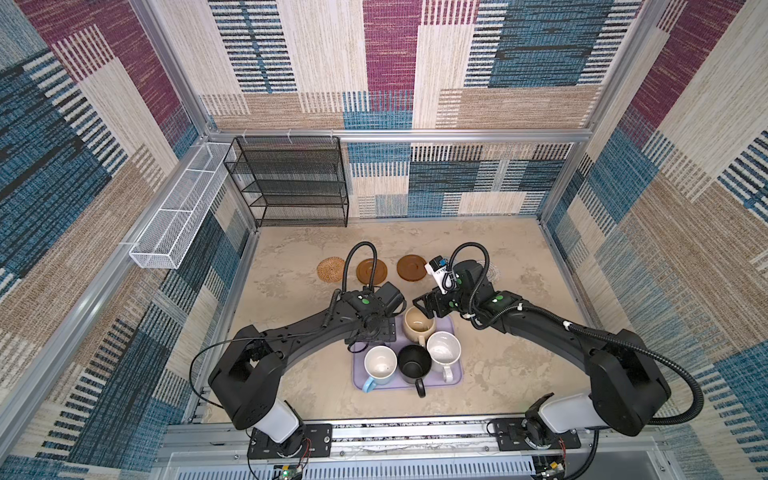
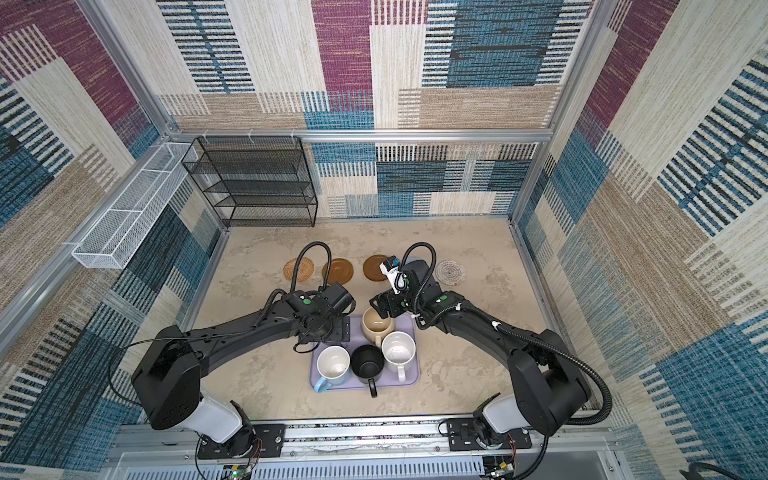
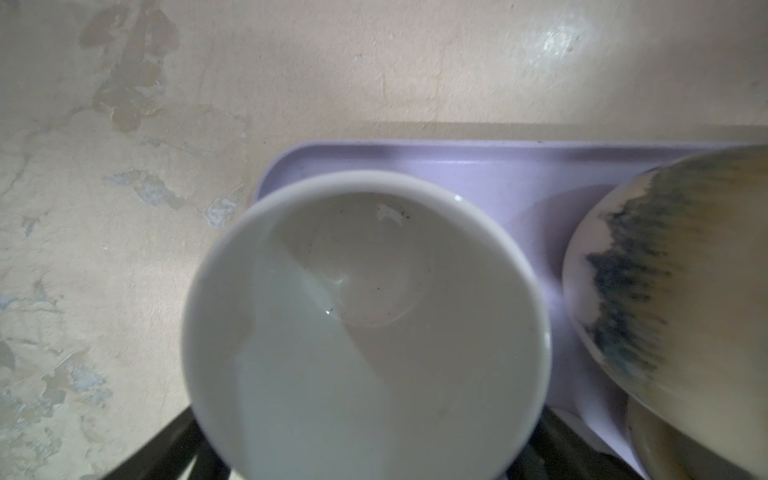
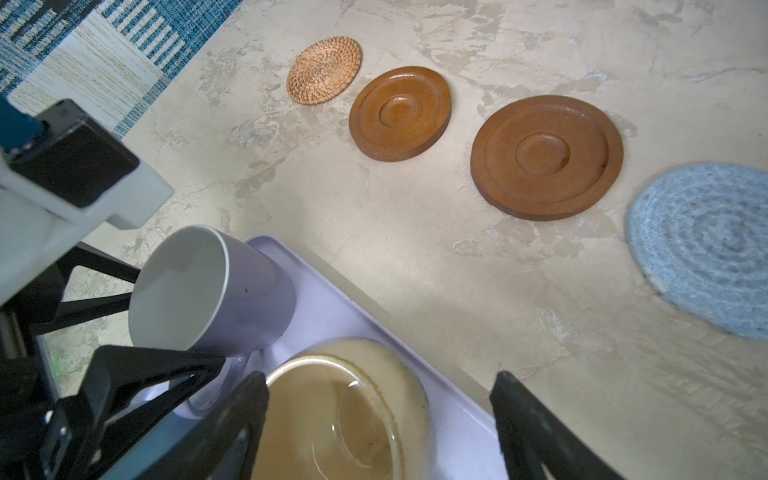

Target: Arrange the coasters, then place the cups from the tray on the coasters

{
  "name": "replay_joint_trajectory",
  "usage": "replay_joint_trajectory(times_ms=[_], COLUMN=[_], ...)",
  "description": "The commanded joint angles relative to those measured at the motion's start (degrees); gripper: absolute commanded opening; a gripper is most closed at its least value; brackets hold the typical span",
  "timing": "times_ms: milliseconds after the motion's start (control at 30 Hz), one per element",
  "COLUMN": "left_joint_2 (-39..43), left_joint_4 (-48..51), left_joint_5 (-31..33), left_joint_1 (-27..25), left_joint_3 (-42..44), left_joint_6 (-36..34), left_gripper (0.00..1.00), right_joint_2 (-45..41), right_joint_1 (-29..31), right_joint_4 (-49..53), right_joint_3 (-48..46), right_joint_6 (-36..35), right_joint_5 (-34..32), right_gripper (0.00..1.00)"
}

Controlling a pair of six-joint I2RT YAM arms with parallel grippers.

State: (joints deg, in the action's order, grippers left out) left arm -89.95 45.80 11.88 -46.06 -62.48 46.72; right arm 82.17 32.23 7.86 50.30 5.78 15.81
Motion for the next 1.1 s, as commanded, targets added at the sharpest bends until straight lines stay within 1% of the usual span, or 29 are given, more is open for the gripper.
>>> replay_joint_trajectory(times_ms=[0,100,200,367,500,533,667,767,900,967,1067], left_joint_2=[-0.04,-0.14,0.23,1.48,1.64,1.71,0.93,0.32,-0.35,-0.41,-0.43], left_joint_4=[3.66,3.6,3.79,3.77,3.79,3.73,3.72,3.76,3.52,3.66,3.68], left_joint_5=[1.06,-0.58,-0.71,-1.74,-1.83,-1.44,-0.98,0.39,0.36,0.56,0.79], left_joint_1=[-0.47,-0.86,-1.12,-1.42,-1.49,-1.5,-1.53,-1.55,-1.52,-1.56,-1.53], left_joint_3=[-0.45,0.07,0.24,1.06,1.24,1.22,0.31,-0.39,-1.31,-1.34,-0.97], left_joint_6=[0.92,1.57,1.43,2.05,2.23,2.32,2.06,1.69,1.3,1.3,1.33], left_gripper=[0.93,0.93,0.91,0.8,0.66,0.64,0.64,0.6,0.5,0.43,0.4], right_joint_2=[0.16,0.42,0.4,0.26,0.23,0.16,-0.1,-0.08,0.0,0.01,0.07], right_joint_1=[0.03,0.09,0.08,0.04,0.03,0.06,0.05,0.09,0.09,0.03,0.04], right_joint_4=[-0.58,-0.48,-0.47,-0.5,-0.5,-0.5,-0.58,-0.57,-0.63,-0.57,-0.53], right_joint_3=[0.52,0.69,0.68,0.63,0.67,0.67,0.41,0.41,0.34,0.32,0.41], right_joint_6=[0.32,0.35,0.37,0.48,0.46,0.54,0.49,0.46,0.49,0.46,0.37], right_joint_5=[-0.85,-0.89,-0.92,-0.97,-1.04,-0.98,-1.13,-1.22,-1.39,-1.42,-1.53], right_gripper=[0.87,0.87,0.87,0.87,0.87,0.87,0.87,0.87,0.87,0.87,0.87])
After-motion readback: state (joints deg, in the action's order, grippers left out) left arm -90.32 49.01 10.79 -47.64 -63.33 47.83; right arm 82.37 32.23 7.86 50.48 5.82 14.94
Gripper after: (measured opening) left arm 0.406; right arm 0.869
